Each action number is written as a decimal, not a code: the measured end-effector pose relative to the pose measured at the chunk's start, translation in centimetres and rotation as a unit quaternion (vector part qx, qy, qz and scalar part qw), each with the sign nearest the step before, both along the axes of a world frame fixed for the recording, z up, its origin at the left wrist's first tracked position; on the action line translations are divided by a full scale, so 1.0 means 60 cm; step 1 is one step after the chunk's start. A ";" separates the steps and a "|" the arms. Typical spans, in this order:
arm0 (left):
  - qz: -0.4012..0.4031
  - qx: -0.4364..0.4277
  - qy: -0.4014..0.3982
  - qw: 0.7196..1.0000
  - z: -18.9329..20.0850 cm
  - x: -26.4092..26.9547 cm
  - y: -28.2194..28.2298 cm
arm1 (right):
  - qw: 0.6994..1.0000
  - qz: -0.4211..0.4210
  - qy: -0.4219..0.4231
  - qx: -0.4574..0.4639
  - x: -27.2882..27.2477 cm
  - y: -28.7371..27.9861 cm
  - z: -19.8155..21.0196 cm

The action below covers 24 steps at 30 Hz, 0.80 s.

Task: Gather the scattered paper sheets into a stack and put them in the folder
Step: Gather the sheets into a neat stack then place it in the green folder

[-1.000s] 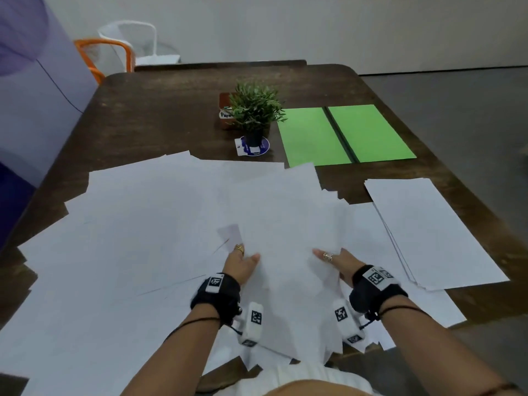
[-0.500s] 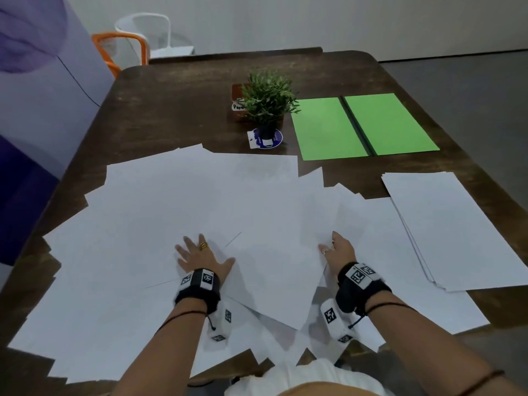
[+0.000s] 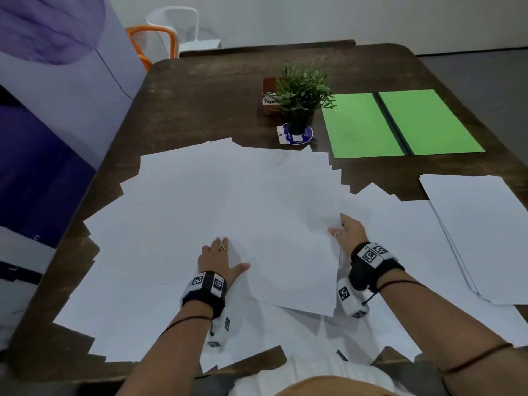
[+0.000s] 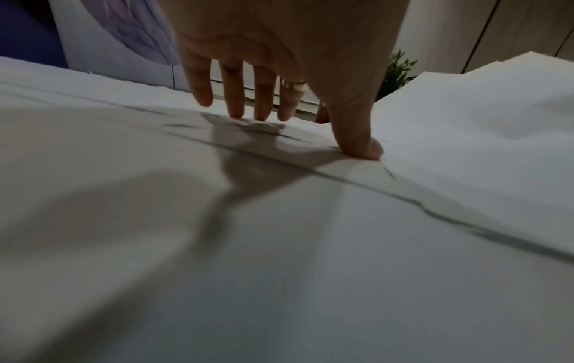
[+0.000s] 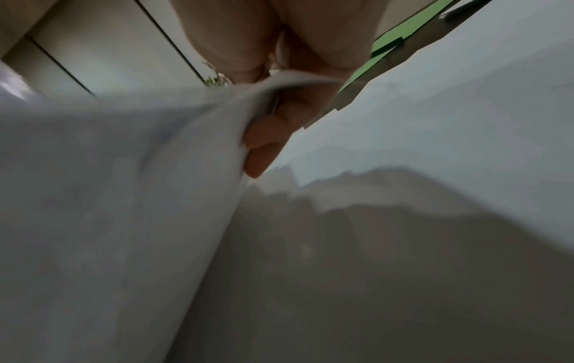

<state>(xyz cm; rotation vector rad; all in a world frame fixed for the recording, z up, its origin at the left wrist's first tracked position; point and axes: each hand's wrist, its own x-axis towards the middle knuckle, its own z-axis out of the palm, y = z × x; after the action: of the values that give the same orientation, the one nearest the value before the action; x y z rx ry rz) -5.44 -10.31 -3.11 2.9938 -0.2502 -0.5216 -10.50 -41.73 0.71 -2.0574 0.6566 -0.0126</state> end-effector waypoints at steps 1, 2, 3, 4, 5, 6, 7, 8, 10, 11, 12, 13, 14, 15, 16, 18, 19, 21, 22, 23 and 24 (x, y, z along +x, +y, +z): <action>-0.008 0.014 -0.005 1.000 0.001 0.002 -0.001 | 1.000 -0.017 -0.003 0.004 0.003 -0.003 0.002; -0.013 0.028 -0.008 0.999 0.002 0.003 -0.003 | 0.999 -0.035 -0.007 0.004 0.004 -0.009 0.006; -0.017 0.040 -0.009 0.999 0.003 0.004 -0.005 | 0.999 -0.053 -0.010 0.001 0.004 -0.016 0.010; -0.019 0.049 -0.010 0.999 0.004 0.006 -0.007 | 0.998 -0.068 -0.012 -0.002 0.003 -0.024 0.014; -0.021 0.055 -0.008 0.998 0.003 0.007 -0.009 | 0.997 -0.078 -0.012 -0.005 0.002 -0.032 0.015; -0.024 0.051 -0.004 0.998 0.002 0.008 -0.010 | 0.997 -0.081 -0.007 -0.007 0.001 -0.037 0.017; -0.028 0.038 0.002 0.999 0.000 0.010 -0.011 | 0.997 -0.080 -0.001 -0.008 0.002 -0.039 0.015; -0.029 0.021 0.010 0.999 0.000 0.012 -0.011 | 0.997 -0.075 0.006 -0.008 0.003 -0.038 0.014; -0.029 0.001 0.019 0.999 0.003 0.016 -0.012 | 0.998 -0.062 0.008 0.007 0.010 -0.026 0.009; -0.031 -0.001 0.023 0.999 0.005 0.019 -0.014 | 0.998 -0.059 0.001 0.023 0.013 -0.016 0.007; -0.036 0.000 0.030 0.999 0.009 0.021 -0.016 | 0.997 -0.059 -0.007 0.045 0.016 -0.006 0.008; -0.042 0.002 0.040 0.998 0.013 0.023 -0.021 | 0.995 -0.060 -0.018 0.071 0.018 0.003 0.009; -0.049 0.001 0.048 0.998 0.016 0.023 -0.025 | 0.993 -0.063 -0.026 0.091 0.020 0.011 0.011; -0.057 -0.003 0.052 0.997 0.021 0.024 -0.029 | 0.992 -0.065 -0.031 0.106 0.021 0.016 0.013; -0.066 -0.007 0.052 0.996 0.026 0.023 -0.032 | 0.991 -0.063 -0.031 0.113 0.022 0.018 0.014; -0.099 -0.009 0.030 0.995 0.035 0.022 -0.036 | 0.991 -0.058 -0.030 0.119 0.022 0.018 0.014; -0.115 -0.006 0.018 0.993 0.037 0.020 -0.036 | 0.991 -0.057 -0.032 0.120 0.022 0.016 0.015; -0.117 -0.005 0.005 0.993 0.046 0.019 -0.035 | 0.990 -0.061 -0.040 0.118 0.021 0.012 0.018; -0.103 -0.013 -0.001 0.995 0.050 0.020 -0.035 | 0.990 -0.066 -0.047 0.115 0.020 0.010 0.022; -0.082 -0.026 -0.008 0.996 0.055 0.021 -0.036 | 0.990 -0.074 -0.056 0.110 0.019 0.007 0.026; -0.061 -0.041 -0.017 0.997 0.062 0.021 -0.040 | 0.989 -0.084 -0.066 0.105 0.018 0.004 0.031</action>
<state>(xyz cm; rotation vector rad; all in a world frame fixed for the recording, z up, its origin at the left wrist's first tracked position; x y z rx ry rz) -4.15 -12.70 0.60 2.9234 -0.4470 -0.4598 -9.44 -41.47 2.58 -1.7776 0.7165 -0.1686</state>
